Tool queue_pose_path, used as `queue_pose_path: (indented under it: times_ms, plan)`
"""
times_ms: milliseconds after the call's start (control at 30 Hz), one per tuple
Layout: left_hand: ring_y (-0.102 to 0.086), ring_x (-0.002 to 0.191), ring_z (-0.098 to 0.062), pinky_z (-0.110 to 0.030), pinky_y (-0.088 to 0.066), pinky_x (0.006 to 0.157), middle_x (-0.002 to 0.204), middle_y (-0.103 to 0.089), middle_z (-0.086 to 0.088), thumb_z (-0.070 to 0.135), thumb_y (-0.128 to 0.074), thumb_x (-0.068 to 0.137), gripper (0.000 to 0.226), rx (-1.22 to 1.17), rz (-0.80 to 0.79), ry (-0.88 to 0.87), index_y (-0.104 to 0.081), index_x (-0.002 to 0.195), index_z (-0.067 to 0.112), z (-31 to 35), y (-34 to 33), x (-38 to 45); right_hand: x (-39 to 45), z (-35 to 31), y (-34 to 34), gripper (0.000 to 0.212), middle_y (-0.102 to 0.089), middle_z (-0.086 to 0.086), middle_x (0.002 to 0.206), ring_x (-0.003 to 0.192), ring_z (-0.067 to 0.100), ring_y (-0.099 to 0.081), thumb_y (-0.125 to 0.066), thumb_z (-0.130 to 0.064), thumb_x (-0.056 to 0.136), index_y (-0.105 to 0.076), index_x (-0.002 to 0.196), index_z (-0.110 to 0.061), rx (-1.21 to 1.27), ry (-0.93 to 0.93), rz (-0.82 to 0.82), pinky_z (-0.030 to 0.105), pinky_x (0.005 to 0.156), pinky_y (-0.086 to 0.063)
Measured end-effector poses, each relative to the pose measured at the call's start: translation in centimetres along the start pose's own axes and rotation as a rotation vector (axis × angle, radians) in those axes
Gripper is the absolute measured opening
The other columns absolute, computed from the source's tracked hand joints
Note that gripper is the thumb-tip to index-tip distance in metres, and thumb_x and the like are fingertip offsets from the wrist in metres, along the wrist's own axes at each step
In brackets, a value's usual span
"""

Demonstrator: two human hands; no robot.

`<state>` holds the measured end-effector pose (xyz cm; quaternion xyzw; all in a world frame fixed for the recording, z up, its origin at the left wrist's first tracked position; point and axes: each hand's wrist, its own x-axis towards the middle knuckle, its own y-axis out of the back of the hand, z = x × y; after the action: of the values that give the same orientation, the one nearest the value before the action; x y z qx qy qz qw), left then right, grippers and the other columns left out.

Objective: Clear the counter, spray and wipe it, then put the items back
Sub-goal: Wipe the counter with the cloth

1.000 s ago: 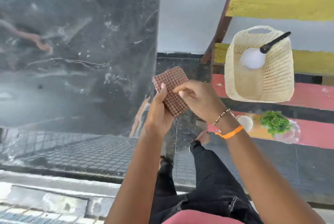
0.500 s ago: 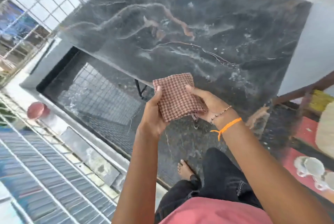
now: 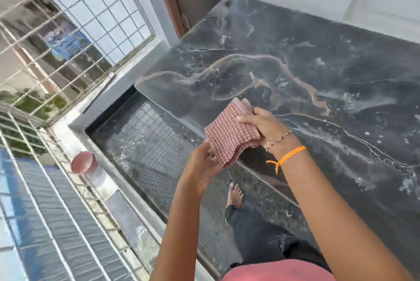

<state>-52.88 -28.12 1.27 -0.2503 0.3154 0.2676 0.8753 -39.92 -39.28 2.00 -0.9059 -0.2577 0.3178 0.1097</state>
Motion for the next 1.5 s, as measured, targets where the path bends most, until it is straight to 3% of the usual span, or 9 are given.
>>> queue_pose_path:
  times_ms: [133,267,367,467,633,833,1000,1267,1500]
  plan:
    - [-0.059,0.076,-0.011,-0.022,-0.046,0.072,0.09,-0.062,0.001,0.025,-0.046,0.095,0.021,0.277,0.02,-0.069,-0.057,0.109,0.014,6.6,0.1,4.5,6.5,-6.2,-2.3,0.029,-0.061,0.007,0.087,0.069,0.011,-0.059,-0.064,0.007,0.077,-0.057,0.105,0.004,-0.328,0.28,0.196,0.018,0.061,-0.049]
    - [-0.056,0.076,-0.01,-0.019,-0.04,0.069,0.092,-0.061,-0.001,0.022,-0.048,0.095,0.021,0.413,-0.019,-0.16,-0.057,0.11,0.011,12.2,-0.5,8.3,11.3,-10.9,-3.7,0.023,-0.061,-0.009,0.072,0.07,0.022,-0.053,-0.069,-0.009,0.072,-0.053,0.072,-0.025,-0.918,0.644,0.422,0.029,0.065,-0.042]
    - [-0.056,0.079,-0.011,-0.016,-0.043,0.069,0.097,-0.061,-0.004,0.018,-0.049,0.095,0.024,0.471,-0.024,-0.202,-0.058,0.114,0.006,15.0,-0.5,11.2,14.4,-12.0,-4.8,0.015,-0.071,0.005,0.104,0.097,0.028,-0.064,-0.07,-0.017,0.075,-0.063,0.088,-0.018,-1.132,0.517,0.331,0.041,0.087,-0.049]
    - [-0.057,0.087,-0.013,-0.019,-0.041,0.072,0.101,-0.061,-0.003,0.021,-0.049,0.095,0.018,0.555,-0.029,-0.197,-0.061,0.107,0.015,16.7,0.0,14.0,16.9,-11.4,-5.2,0.007,-0.071,0.009,0.094,0.091,0.026,-0.065,-0.068,-0.02,0.078,-0.067,0.083,-0.014,-1.188,0.341,0.257,0.036,0.084,-0.05]
    - [-0.056,0.082,-0.009,-0.018,-0.044,0.064,0.094,-0.063,0.002,0.022,-0.051,0.092,0.014,0.656,-0.06,-0.242,-0.062,0.085,0.028,19.5,0.8,18.9,20.8,-10.1,-5.1,0.016,-0.068,0.009,0.108,0.105,0.027,-0.058,-0.056,-0.013,0.086,-0.065,0.099,-0.012,-1.129,0.367,0.544,0.029,0.084,-0.041]
    - [-0.055,0.093,-0.008,-0.023,-0.043,0.082,0.104,-0.063,0.001,0.019,-0.052,0.092,0.014,0.831,-0.116,-0.368,-0.063,0.097,0.024,25.0,2.7,25.0,26.6,-6.6,-7.7,0.065,-0.004,0.006,0.159,0.146,0.032,0.002,-0.038,-0.043,0.094,-0.013,0.149,-0.018,-1.272,0.011,0.764,0.048,0.117,0.002]
    - [-0.055,0.102,-0.016,-0.026,-0.04,0.094,0.107,-0.061,0.002,0.005,-0.053,0.089,0.022,0.886,-0.057,-0.544,-0.065,0.102,0.018,29.8,6.1,29.8,29.6,-4.4,-11.3,0.074,-0.004,0.018,0.158,0.144,0.041,-0.003,-0.039,-0.053,0.09,-0.01,0.149,-0.018,-1.454,-0.082,0.939,0.056,0.115,-0.005]
    - [-0.05,0.095,0.006,-0.009,-0.041,0.078,0.102,-0.055,0.012,0.006,-0.049,0.091,0.027,0.69,0.045,-0.529,-0.057,0.1,0.03,32.9,10.0,33.8,35.7,-3.4,-21.3,0.069,-0.007,0.013,0.159,0.145,0.04,-0.006,-0.021,-0.058,0.087,-0.005,0.148,-0.031,-1.679,0.144,0.598,0.055,0.117,-0.007]
    - [-0.049,0.11,-0.012,-0.028,-0.043,0.094,0.119,-0.05,0.002,0.016,-0.047,0.094,0.032,0.728,0.024,-0.488,-0.046,0.126,0.02,32.6,8.5,35.3,42.6,-8.8,-18.4,0.065,-0.016,0.005,0.158,0.146,0.031,-0.012,-0.029,-0.053,0.088,-0.017,0.147,-0.03,-1.697,0.231,0.565,0.048,0.117,-0.006]
